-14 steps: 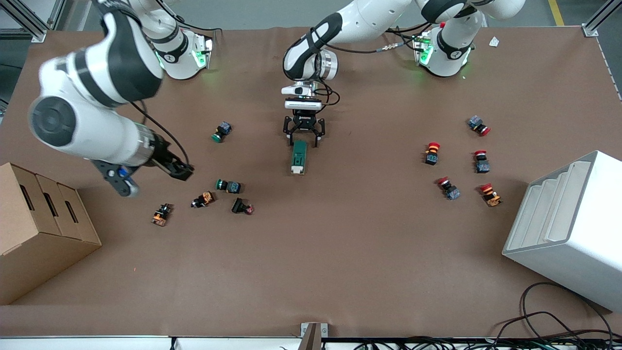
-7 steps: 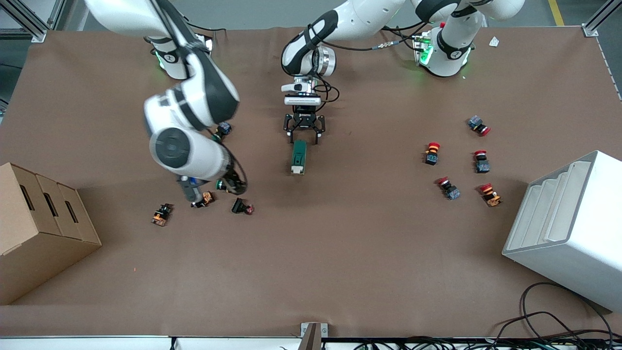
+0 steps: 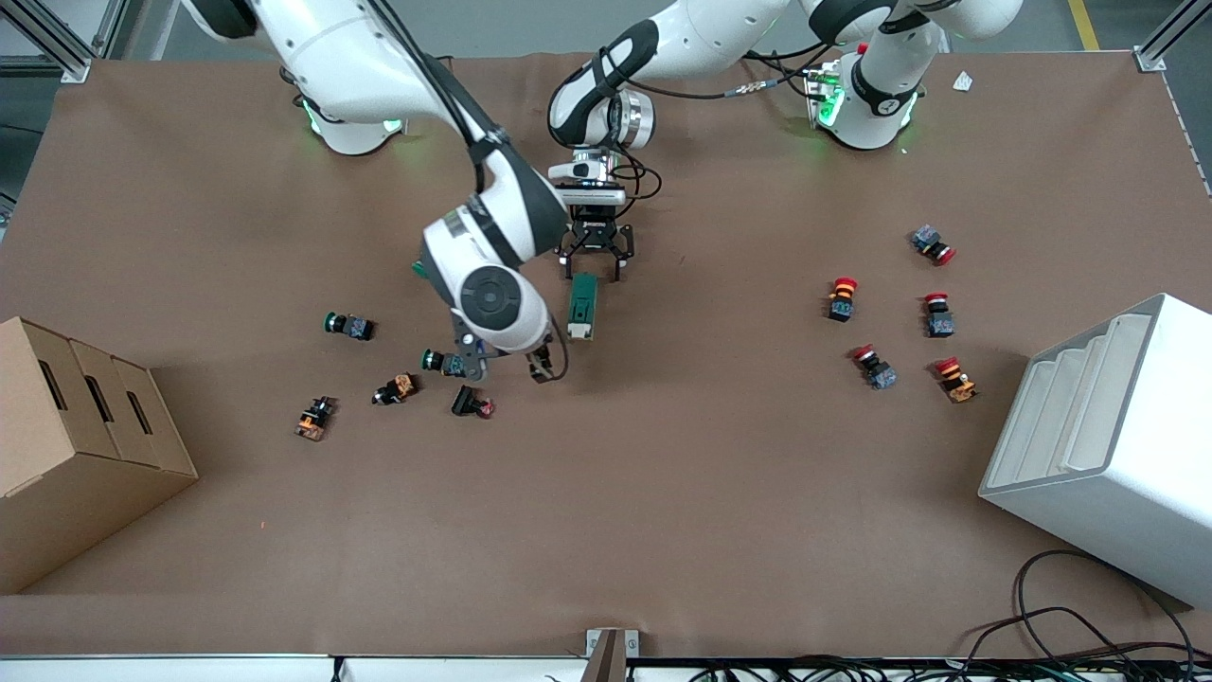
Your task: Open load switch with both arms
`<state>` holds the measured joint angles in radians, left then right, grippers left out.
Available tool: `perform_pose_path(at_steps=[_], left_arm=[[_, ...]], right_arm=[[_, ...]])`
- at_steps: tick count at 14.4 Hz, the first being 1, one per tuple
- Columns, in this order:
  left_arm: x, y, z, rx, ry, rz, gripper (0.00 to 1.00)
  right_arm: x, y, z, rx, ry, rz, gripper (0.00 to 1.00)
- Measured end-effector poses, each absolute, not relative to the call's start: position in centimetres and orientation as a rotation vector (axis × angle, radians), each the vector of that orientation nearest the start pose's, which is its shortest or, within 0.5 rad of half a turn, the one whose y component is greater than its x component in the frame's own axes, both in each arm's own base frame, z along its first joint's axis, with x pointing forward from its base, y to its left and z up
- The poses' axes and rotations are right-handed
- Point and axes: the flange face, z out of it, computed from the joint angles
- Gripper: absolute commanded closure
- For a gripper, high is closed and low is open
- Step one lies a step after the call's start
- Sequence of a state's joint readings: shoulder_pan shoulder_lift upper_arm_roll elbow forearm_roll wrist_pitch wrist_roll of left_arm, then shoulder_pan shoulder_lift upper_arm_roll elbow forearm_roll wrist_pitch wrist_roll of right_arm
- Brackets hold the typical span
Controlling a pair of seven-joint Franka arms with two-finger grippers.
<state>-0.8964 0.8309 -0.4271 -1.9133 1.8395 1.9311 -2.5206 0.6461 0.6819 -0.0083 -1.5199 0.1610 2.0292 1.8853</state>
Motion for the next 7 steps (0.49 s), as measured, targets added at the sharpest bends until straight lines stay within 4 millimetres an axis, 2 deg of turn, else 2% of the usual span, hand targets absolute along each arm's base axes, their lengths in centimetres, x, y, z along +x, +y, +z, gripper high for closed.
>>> perform_pose_path(at_steps=[2,7], left_arm=[[20.6,-55.2,7.8,-2.703,0.154,-1.61,0.0],[20.6,-55.2,7.8,-2.709,0.138,-1.613,0.0]], right_arm=[[54.5,42.8,23.2,-2.554,2.026,0.314,0.0],[53.8,44.0,23.3,-2.518,2.037,0.403,0.0]])
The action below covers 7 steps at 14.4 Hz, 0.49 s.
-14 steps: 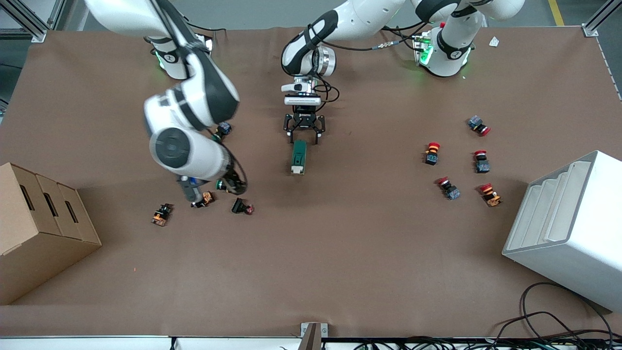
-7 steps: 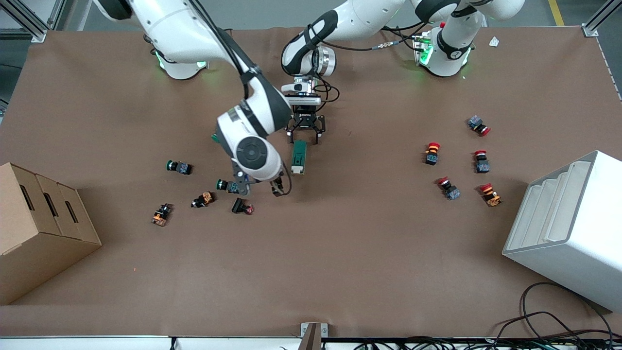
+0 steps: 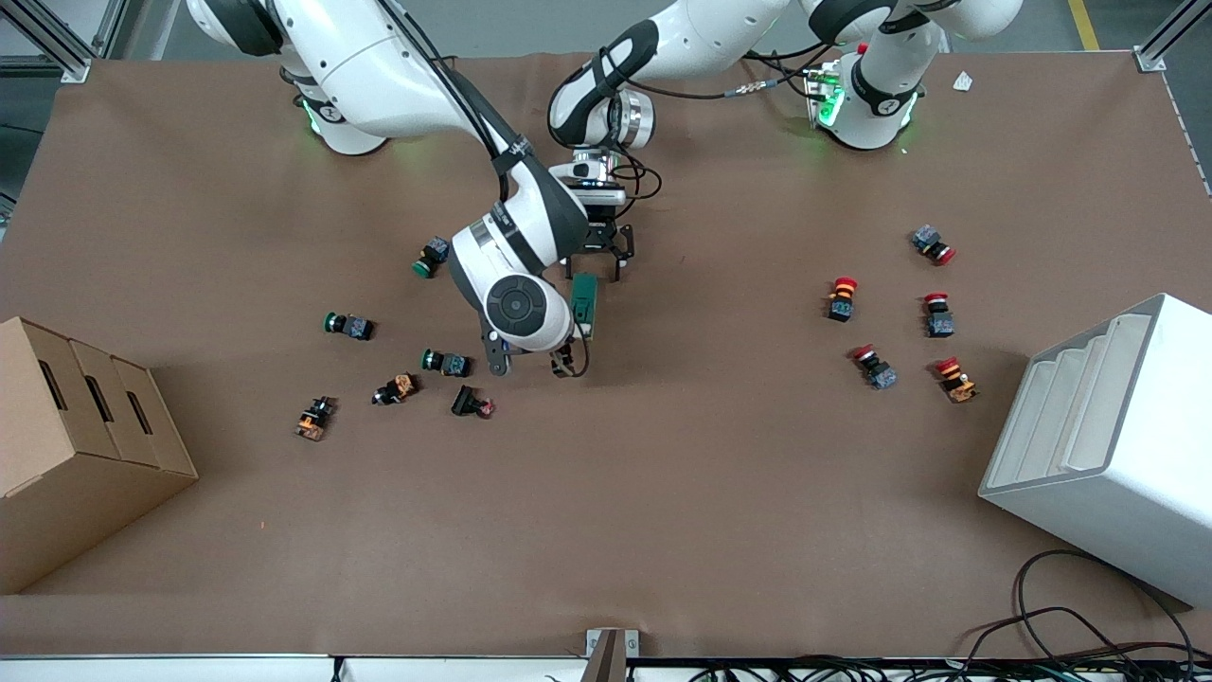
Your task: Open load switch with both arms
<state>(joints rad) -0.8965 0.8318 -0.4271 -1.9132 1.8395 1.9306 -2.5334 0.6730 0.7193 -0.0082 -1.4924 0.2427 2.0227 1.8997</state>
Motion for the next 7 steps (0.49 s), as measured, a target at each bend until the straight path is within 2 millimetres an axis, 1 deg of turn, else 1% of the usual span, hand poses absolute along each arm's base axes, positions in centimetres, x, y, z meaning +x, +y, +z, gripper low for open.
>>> perform_pose_path(at_steps=[2,7], left_arm=[[20.5,-55.2,7.7,-2.713,0.127,-1.614,0.0],[20.5,-55.2,7.7,-2.715,0.124,-1.615,0.0]], right_arm=[[53.0,44.7,22.8,-2.535,2.033,0.42,0.0],[51.5,45.8,20.6,-2.576,2.038,0.435,0.0]])
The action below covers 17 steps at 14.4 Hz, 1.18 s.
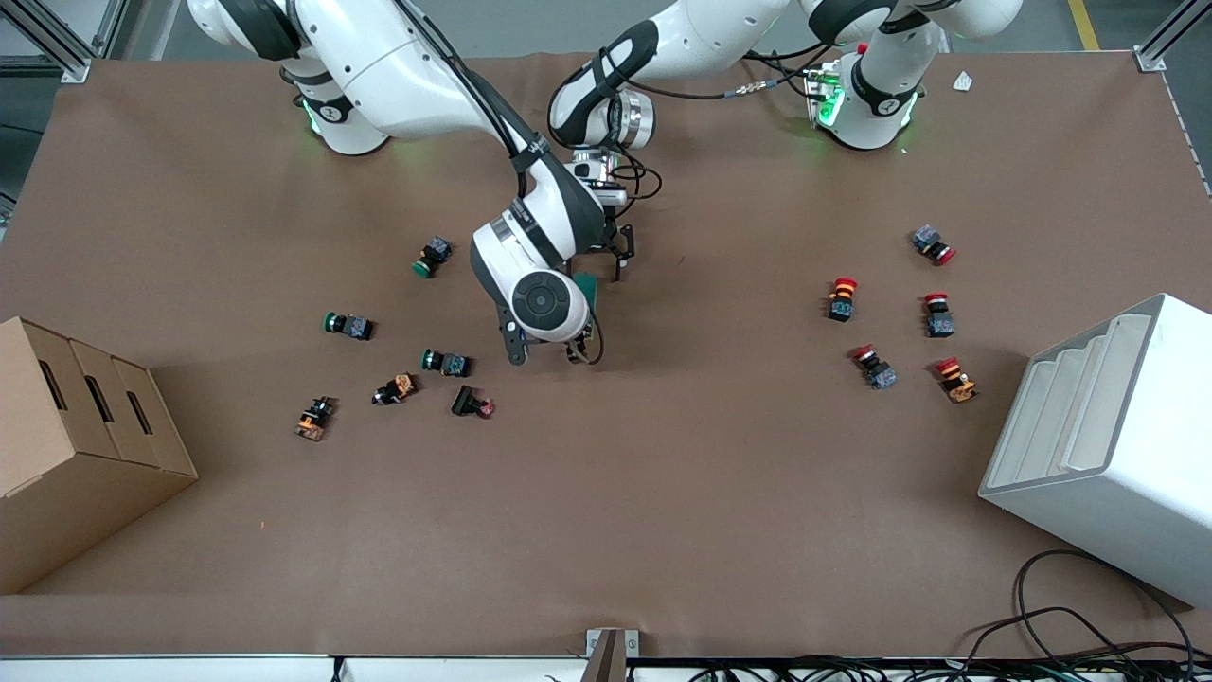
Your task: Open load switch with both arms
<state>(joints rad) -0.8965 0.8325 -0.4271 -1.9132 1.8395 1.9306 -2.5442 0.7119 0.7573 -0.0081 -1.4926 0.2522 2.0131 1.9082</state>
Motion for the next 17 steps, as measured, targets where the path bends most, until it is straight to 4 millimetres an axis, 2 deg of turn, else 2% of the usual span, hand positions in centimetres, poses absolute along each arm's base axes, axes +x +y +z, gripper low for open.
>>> perform_pose_path(at_steps=[3,6,12,15,17], left_arm=[[20.5,-55.2,7.7,-2.714,0.124,-1.615,0.0],[20.6,-55.2,7.7,-2.714,0.124,-1.615,0.0],[20.6,-55.2,7.7,-2.714,0.123,-1.616,0.0],[20.6,-55.2,7.7,-2.713,0.123,-1.616,0.0],[20.6,-55.2,7.7,-2.713,0.124,-1.616,0.0]], right_arm=[[51.1,46.0,19.9,-2.588,2.047,0.441,0.0],[50.9,46.1,20.3,-2.614,2.052,0.463,0.0],[50.2,46.9,23.1,-2.713,2.062,0.569,0.0],[50.0,47.5,24.6,-2.691,2.073,0.655,0.0],[49.8,47.6,24.9,-2.69,2.079,0.671,0.0]])
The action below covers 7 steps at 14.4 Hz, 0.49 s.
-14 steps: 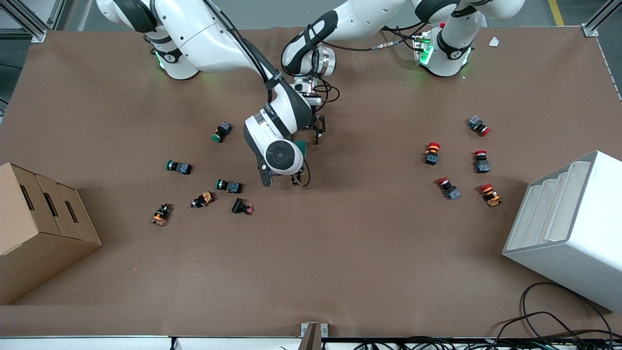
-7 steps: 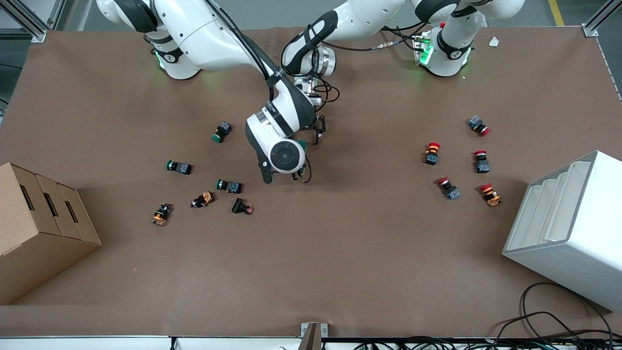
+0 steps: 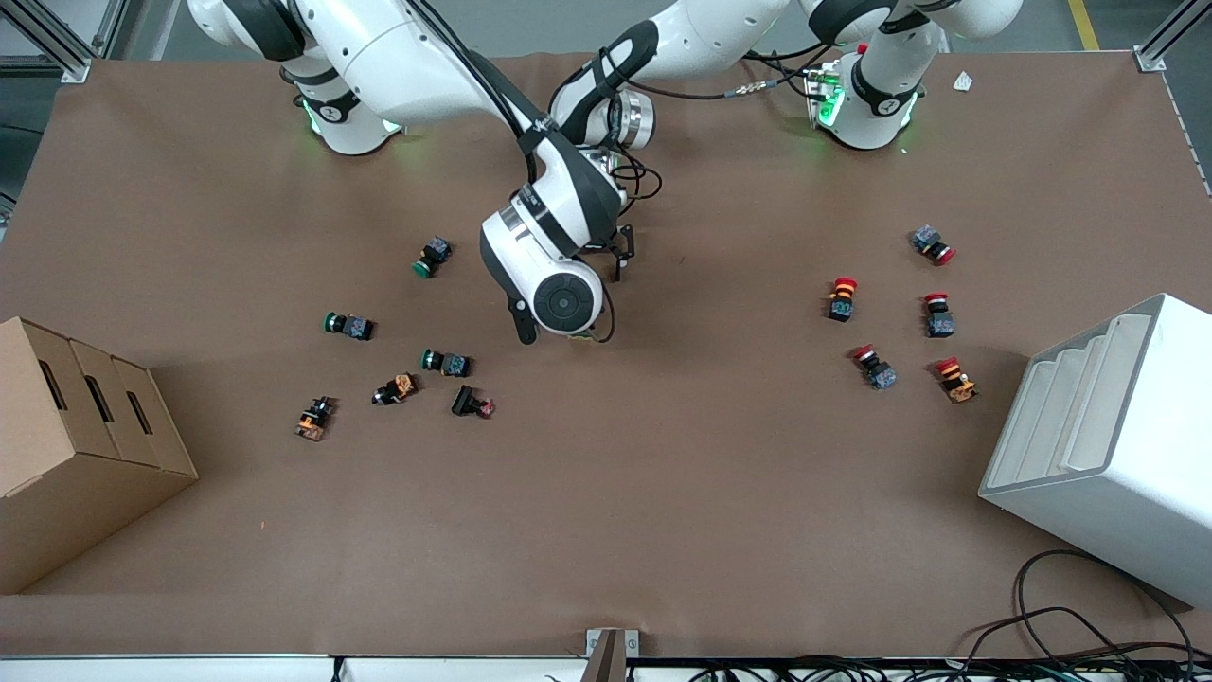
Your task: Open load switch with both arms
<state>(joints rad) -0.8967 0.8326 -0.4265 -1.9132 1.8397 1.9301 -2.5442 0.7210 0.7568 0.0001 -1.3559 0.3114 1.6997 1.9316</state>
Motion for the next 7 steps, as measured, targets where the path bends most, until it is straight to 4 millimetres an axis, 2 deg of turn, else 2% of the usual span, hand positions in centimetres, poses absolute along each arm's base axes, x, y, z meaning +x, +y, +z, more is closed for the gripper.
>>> perform_pose_path(at_steps=[7], left_arm=[[20.6,-55.2,7.7,-2.711,0.124,-1.617,0.0]], right_arm=[[48.5,48.0,24.6,-2.744,2.08,0.702,0.0]])
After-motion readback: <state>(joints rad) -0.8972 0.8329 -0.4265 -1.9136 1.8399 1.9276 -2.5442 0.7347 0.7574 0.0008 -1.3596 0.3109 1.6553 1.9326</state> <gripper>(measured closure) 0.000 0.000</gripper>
